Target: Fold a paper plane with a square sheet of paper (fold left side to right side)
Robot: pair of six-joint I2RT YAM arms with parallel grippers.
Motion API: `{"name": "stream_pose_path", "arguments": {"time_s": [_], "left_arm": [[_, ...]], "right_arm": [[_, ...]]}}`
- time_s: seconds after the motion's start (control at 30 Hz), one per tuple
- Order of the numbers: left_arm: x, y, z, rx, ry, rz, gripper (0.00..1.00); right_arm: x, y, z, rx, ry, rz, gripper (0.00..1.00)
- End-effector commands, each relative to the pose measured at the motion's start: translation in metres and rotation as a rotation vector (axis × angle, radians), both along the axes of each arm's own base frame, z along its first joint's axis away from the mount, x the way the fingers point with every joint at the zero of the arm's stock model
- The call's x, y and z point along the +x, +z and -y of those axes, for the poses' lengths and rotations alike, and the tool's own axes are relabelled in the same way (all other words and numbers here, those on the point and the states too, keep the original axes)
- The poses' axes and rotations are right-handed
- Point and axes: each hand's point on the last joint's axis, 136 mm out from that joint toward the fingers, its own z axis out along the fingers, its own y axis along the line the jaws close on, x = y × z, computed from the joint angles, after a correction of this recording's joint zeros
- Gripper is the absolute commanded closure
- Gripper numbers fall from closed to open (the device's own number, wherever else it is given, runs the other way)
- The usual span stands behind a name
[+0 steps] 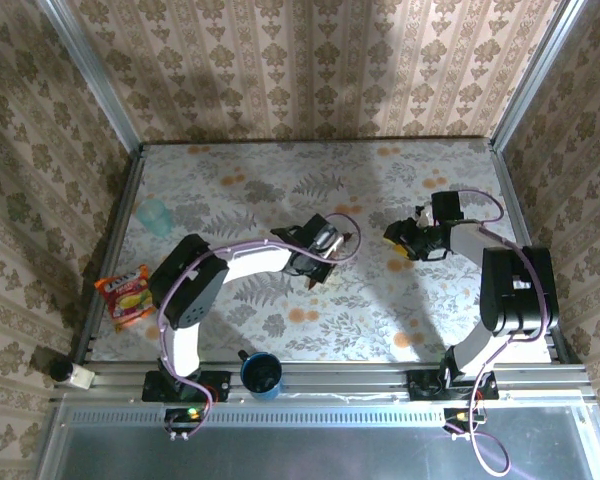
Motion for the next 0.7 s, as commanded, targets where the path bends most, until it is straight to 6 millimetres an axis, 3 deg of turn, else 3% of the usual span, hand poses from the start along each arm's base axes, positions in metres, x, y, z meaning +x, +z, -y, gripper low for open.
{"name": "stream_pose_path", "arguments": {"time_s": [0.0, 0.23, 0.67], "left_arm": [[-0.003, 0.022, 0.008, -0.179, 0.047, -0.131, 1.0], [0.005, 0.033, 0.009, -0.349, 0.118, -0.288, 1.0], [0.017, 0.033, 0.01, -0.538, 0.212, -0.395, 1.0]], "right_arm": [[-0.004, 0.003, -0.013, 0.026, 0.055, 0.039, 0.5], [-0.002, -0.006, -0.042, 0.038, 0.119, 0.041, 0.5], [0.016, -0.001, -0.086, 0.043, 0.162, 0.103, 0.5]]}}
